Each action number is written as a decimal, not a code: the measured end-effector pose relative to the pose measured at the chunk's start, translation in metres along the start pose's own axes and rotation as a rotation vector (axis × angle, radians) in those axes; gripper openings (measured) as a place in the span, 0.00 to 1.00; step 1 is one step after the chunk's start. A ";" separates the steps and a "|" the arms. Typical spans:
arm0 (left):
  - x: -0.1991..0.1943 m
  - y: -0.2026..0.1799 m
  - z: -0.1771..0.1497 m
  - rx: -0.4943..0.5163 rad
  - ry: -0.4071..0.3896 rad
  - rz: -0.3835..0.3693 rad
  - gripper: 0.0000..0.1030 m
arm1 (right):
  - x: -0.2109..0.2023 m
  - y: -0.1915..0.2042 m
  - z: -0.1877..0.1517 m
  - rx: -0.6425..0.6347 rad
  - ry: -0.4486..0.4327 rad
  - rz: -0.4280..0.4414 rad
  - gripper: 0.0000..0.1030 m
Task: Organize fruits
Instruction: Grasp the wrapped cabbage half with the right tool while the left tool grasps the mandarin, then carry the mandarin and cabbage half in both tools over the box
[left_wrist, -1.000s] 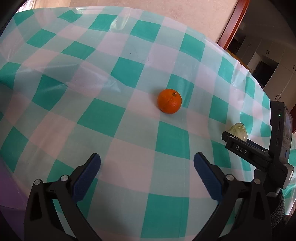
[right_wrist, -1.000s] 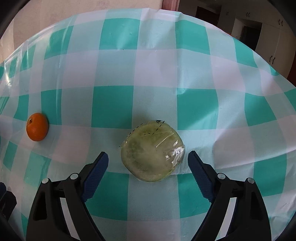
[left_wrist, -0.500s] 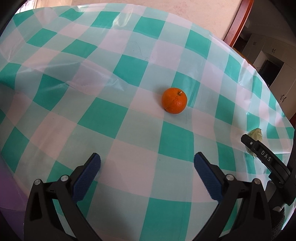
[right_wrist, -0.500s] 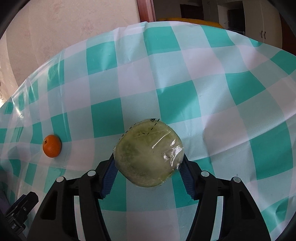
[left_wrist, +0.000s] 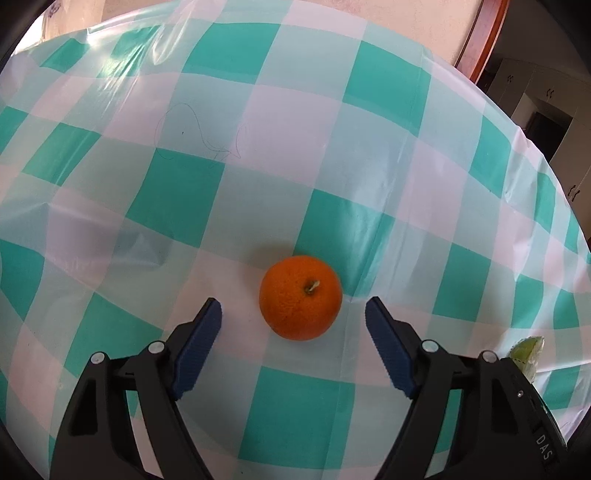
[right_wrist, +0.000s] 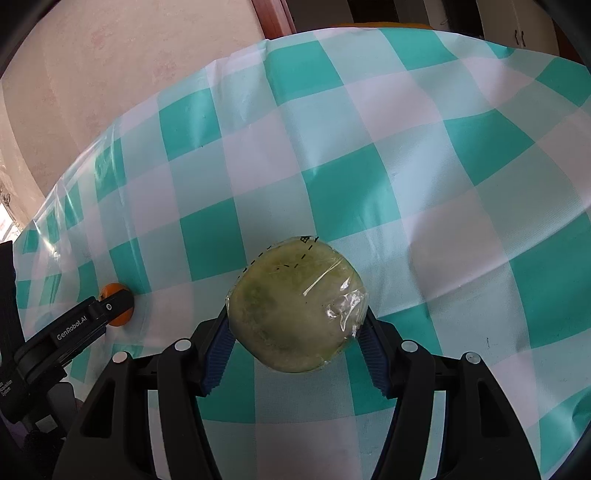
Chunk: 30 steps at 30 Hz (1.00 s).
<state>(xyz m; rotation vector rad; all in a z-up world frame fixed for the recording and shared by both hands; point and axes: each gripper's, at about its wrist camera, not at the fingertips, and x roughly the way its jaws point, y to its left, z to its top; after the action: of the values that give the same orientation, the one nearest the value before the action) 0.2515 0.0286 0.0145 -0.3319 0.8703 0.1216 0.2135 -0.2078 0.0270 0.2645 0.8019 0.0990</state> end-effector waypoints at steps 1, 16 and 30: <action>0.001 -0.001 0.001 0.004 -0.002 0.021 0.67 | 0.000 0.000 0.000 0.002 -0.001 0.005 0.58; -0.036 0.022 -0.029 -0.031 -0.096 -0.002 0.42 | 0.006 -0.019 0.002 0.023 -0.012 0.029 0.58; -0.098 0.043 -0.088 -0.034 -0.096 0.003 0.42 | -0.010 -0.024 -0.007 0.035 -0.053 0.006 0.58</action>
<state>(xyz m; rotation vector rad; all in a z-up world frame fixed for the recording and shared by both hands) 0.1145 0.0424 0.0267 -0.3533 0.7748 0.1543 0.2013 -0.2317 0.0233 0.3011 0.7503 0.0836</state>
